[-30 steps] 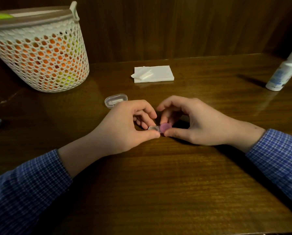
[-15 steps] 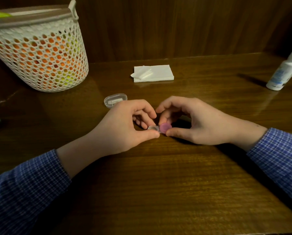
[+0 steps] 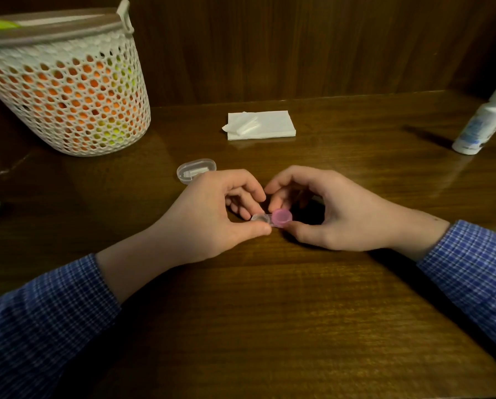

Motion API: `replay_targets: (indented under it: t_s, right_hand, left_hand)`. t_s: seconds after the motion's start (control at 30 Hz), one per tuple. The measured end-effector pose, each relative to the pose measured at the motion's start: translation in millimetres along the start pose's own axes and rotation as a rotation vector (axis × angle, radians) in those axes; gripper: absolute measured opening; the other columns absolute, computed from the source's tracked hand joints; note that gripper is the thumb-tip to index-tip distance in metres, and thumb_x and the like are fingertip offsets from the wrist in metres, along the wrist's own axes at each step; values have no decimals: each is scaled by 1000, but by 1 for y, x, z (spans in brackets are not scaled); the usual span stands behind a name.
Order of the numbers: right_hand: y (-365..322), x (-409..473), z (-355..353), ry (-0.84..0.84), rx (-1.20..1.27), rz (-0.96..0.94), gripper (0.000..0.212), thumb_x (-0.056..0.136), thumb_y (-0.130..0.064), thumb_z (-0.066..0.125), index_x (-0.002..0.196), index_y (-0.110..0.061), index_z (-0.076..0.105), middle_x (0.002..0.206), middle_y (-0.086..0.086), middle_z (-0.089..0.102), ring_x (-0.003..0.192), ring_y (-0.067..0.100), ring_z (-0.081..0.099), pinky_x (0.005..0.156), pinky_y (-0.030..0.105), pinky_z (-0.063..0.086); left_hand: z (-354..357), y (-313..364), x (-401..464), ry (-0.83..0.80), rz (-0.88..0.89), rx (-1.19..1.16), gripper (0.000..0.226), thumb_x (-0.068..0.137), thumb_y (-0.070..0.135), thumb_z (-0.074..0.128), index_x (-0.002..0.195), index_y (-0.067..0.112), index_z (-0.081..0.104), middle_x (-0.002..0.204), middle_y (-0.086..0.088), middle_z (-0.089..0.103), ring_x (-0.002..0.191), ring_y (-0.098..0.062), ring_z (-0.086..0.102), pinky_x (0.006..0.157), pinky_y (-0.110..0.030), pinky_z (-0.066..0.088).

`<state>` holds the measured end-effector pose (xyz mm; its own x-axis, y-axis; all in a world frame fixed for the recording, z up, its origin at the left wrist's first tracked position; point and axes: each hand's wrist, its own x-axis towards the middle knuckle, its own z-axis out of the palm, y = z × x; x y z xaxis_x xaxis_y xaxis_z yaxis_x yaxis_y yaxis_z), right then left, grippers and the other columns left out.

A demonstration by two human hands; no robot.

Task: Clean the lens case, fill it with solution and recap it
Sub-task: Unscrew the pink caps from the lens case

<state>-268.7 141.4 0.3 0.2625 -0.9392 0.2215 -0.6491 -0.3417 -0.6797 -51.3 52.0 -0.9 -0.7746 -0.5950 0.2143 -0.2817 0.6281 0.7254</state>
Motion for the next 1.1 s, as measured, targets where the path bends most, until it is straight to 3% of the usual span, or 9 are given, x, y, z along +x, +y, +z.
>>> replay_targets:
  t_s: [0.2,0.37,0.53,0.73,1.1]
  right_hand:
    - [1,2,4,74,-97,22,53,79,-41,84,125,-25,62,102,-14,65,96,6,65,78,22,57]
    - [5,0,-1,21,-19,33,45,83,-32,81,124,-25,62,102,-12,67,96,10,67,79,24,58]
    - [5,0,-6,-20,-7,13,27,83,-16,82,105,-20,68,103,-8,67,93,15,66,78,33,59]
    - [3,3,-1,11,-72,-42,18,82,-33,82,93,-22,72,99,-9,68,91,15,67,77,38,58]
    - [6,0,-4,-27,13,-50,16,86,-23,78,100,-19,74,99,-4,74,91,21,69,79,37,59]
  left_hand:
    - [-1,0,0,10,2,20,34,76,25,89,105,25,71,88,14,76,83,-5,75,76,-27,63]
    - [0,1,0,9,-1,12,35,76,24,90,105,25,71,91,17,75,83,-1,74,78,-21,61]
    - [0,2,0,-1,-13,12,34,76,23,89,104,27,70,91,18,75,83,-1,73,78,-20,61]
    - [0,3,0,5,-11,9,34,76,23,90,104,26,71,90,16,75,83,-2,74,77,-22,61]
    - [0,2,0,4,-4,12,34,76,22,89,104,25,71,90,16,75,82,-3,74,76,-23,62]
